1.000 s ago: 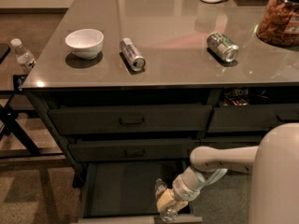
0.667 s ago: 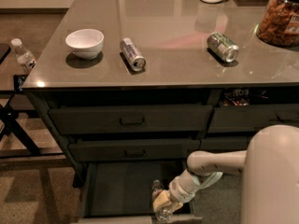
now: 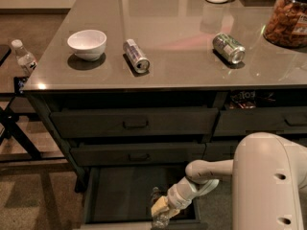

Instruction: Place water bottle into bottom drawer

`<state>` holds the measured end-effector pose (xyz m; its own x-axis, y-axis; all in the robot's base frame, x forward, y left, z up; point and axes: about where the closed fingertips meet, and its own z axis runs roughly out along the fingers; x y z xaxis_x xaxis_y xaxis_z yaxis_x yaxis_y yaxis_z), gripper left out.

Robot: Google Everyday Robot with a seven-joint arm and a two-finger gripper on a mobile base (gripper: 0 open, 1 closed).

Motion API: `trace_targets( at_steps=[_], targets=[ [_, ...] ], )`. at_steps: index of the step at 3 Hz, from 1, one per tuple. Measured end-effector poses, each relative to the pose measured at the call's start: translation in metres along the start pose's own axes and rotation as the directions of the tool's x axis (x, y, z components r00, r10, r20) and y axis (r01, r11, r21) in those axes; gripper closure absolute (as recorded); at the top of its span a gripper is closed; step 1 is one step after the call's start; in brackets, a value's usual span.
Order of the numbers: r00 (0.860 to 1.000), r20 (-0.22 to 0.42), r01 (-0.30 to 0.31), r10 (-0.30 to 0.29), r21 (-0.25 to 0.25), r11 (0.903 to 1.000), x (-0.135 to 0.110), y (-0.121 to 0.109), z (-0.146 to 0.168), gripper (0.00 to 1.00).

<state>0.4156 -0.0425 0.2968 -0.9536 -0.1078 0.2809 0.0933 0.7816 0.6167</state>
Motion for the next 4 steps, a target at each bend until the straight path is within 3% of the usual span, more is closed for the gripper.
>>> trace_targets(
  at_steps=[1,4],
  targets=[
    [0.999,0.017,-0.029,0.029,-0.022,0.9994,-0.007,-0.002,0.017,1.00],
    [0.986,0.152,-0.070,0.073,-0.028,0.9972,-0.072,-0.017,0.056,1.00]
  ],
)
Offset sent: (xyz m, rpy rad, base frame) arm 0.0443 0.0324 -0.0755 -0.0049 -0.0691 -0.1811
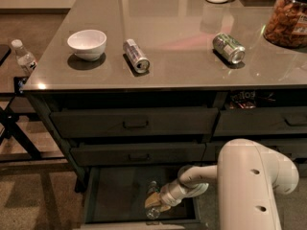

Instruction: Place water bottle into bottom drawer

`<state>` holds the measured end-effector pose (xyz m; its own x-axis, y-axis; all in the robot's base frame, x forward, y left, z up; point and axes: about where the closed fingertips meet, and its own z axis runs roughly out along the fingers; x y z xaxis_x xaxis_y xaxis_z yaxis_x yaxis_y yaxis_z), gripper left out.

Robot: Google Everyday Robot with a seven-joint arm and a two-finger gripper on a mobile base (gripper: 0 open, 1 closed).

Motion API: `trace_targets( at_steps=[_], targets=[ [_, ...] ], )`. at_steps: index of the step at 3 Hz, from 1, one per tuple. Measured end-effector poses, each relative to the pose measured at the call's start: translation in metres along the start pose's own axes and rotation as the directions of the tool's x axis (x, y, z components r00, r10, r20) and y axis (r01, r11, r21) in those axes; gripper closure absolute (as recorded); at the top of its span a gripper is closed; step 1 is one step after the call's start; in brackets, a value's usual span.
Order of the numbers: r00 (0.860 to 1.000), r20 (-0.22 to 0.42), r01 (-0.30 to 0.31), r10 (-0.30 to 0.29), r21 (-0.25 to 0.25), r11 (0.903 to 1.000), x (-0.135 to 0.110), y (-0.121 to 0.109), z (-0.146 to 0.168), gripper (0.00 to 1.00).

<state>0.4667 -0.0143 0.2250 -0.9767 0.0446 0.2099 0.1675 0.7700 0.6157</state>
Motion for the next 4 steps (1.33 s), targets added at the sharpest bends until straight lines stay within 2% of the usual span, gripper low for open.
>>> trace_targets(
  at_steps=[2,4],
  targets=[
    [0.998,0.065,-0.013,0.013,-0.006,0.9999,-0.024,-0.007,0.014,1.00],
    [0.993,0.111,-0.030,0.029,0.005,0.9996,-0.038,-0.013,0.025,1.00]
  ],
)
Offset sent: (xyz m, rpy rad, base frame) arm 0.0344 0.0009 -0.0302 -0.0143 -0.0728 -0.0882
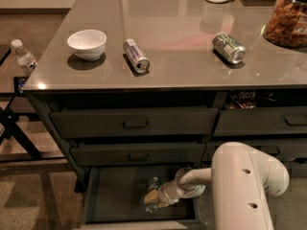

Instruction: Place water bottle into bottom drawer

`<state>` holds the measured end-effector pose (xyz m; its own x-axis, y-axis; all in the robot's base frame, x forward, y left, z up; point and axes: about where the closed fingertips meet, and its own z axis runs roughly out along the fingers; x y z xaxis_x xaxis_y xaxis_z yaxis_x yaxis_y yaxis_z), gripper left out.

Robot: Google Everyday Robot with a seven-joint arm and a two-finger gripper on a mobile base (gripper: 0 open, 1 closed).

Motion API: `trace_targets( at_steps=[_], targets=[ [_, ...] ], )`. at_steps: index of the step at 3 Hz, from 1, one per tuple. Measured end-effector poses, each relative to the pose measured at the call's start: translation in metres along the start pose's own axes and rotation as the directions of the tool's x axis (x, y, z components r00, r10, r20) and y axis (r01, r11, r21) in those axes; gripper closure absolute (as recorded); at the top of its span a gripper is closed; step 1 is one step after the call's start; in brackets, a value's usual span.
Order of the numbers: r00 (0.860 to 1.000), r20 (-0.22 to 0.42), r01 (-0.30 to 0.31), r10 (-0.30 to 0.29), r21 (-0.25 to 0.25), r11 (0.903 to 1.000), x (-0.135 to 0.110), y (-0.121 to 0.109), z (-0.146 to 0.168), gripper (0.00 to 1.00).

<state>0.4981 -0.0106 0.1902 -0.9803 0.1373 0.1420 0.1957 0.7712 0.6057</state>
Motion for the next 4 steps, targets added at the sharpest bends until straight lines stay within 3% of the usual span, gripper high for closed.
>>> trace_targets(
  at_steps=[4],
  targets=[
    [0.997,0.068,-0.031,0.028,0.043,0.9986,-0.016,-0.003,0.035,1.00]
  ],
)
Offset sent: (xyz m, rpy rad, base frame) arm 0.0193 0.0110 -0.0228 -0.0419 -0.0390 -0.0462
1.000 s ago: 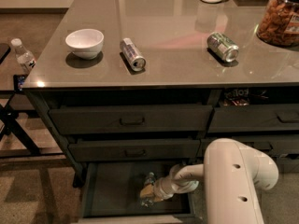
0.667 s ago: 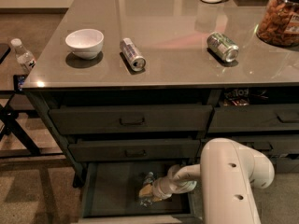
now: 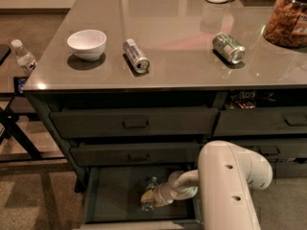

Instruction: Place water bottle into bottom drawer

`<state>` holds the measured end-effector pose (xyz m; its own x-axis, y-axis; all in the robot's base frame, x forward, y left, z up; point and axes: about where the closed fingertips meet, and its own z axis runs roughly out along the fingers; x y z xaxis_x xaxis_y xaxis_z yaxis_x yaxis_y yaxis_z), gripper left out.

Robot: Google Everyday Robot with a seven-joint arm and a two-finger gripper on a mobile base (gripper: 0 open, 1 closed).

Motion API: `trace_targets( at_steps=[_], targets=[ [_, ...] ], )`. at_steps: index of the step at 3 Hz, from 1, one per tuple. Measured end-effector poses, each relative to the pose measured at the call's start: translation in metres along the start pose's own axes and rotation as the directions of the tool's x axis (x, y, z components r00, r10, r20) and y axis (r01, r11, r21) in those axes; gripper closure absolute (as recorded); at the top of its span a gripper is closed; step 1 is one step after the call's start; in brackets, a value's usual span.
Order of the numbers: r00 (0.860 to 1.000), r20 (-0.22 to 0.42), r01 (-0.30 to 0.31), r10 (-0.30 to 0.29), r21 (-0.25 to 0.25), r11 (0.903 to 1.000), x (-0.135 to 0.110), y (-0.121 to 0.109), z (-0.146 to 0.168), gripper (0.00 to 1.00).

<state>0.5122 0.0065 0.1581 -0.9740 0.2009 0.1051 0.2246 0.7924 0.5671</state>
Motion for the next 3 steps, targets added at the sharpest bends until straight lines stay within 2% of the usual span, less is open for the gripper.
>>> trace_targets(
  at_steps=[2,3],
  targets=[
    [1.000,0.007,-0.011,0.010,0.026,0.9996,0.0035,-0.0034,0.0107,1.00],
    [1.000,0.006,-0.011,0.010,0.026,0.9996,0.0035,-0.0034,0.0108,0.84]
  ],
)
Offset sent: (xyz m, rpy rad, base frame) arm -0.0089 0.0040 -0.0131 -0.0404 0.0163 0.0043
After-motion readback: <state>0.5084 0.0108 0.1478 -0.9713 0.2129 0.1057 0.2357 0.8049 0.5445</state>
